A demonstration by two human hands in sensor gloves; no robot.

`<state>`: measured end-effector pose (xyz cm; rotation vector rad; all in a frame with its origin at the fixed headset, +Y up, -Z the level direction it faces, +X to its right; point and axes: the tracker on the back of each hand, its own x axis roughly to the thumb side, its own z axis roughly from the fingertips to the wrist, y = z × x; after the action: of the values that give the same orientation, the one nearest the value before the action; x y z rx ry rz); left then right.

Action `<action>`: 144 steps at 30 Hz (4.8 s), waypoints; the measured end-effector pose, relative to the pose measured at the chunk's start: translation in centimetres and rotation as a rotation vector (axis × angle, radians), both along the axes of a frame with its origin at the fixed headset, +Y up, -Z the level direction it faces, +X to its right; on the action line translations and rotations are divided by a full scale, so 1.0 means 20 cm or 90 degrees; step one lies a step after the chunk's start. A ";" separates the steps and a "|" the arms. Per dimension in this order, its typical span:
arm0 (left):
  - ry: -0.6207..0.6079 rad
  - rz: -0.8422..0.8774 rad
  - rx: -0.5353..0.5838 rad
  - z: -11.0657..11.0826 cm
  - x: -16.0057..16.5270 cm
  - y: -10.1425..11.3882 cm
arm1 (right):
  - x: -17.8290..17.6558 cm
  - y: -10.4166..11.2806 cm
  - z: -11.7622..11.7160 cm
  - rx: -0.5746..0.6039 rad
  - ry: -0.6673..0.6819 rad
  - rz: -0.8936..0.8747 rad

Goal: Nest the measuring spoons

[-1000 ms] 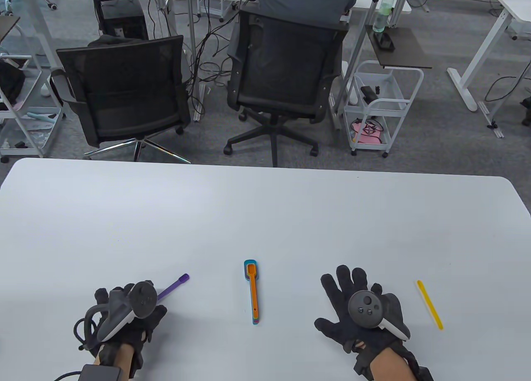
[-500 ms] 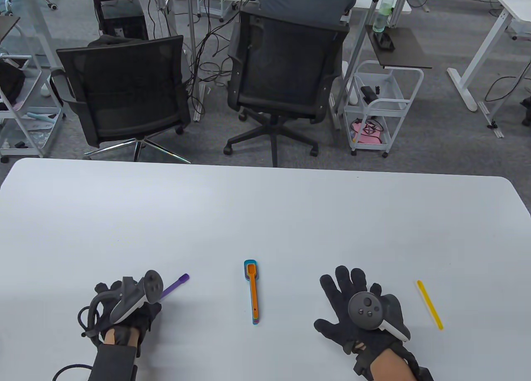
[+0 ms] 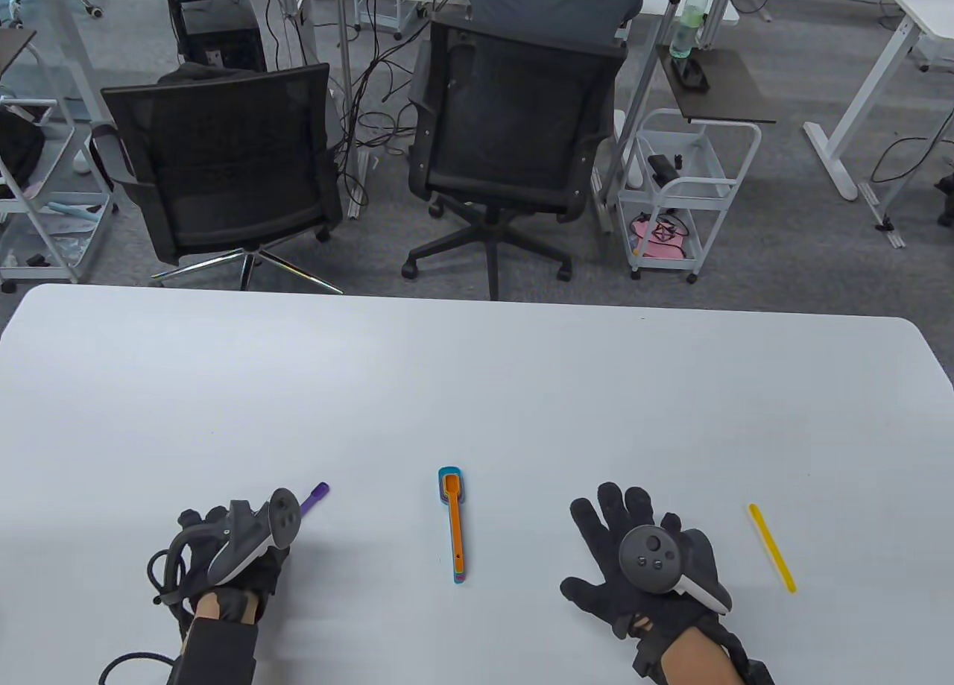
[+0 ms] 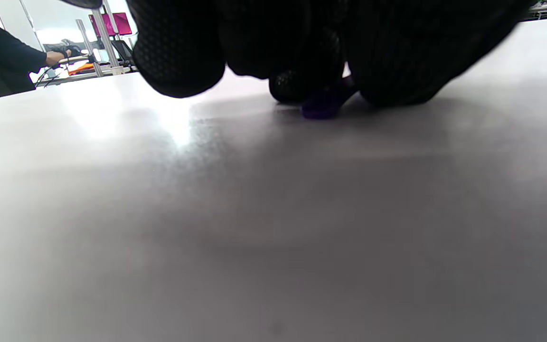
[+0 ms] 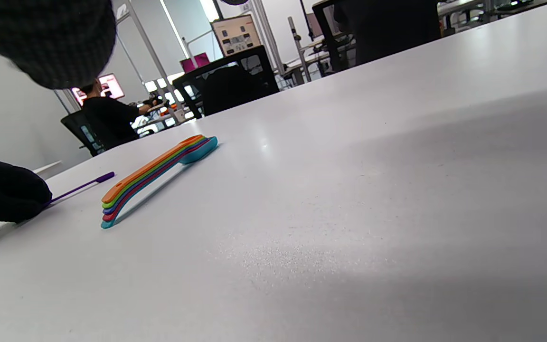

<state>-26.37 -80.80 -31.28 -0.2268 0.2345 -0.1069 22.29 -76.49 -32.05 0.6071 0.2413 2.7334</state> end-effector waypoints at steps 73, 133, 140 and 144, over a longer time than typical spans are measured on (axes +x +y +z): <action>0.225 0.089 0.061 -0.07 1.19 0.19 | 0.05 0.02 0.01 0.003 -0.022 -0.033; 0.217 0.093 0.039 -0.06 1.22 0.16 | 0.07 0.04 0.00 -0.014 -0.027 -0.053; 0.208 0.109 0.056 -0.04 1.17 0.21 | 0.08 0.03 0.00 -0.019 -0.028 -0.054; 0.183 0.117 0.071 -0.02 1.05 0.27 | 0.08 0.03 0.00 -0.022 -0.030 -0.053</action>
<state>-5.42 -75.41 -31.66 -0.1505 0.5022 0.1216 23.87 -75.85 -32.01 0.5299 0.2457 2.6545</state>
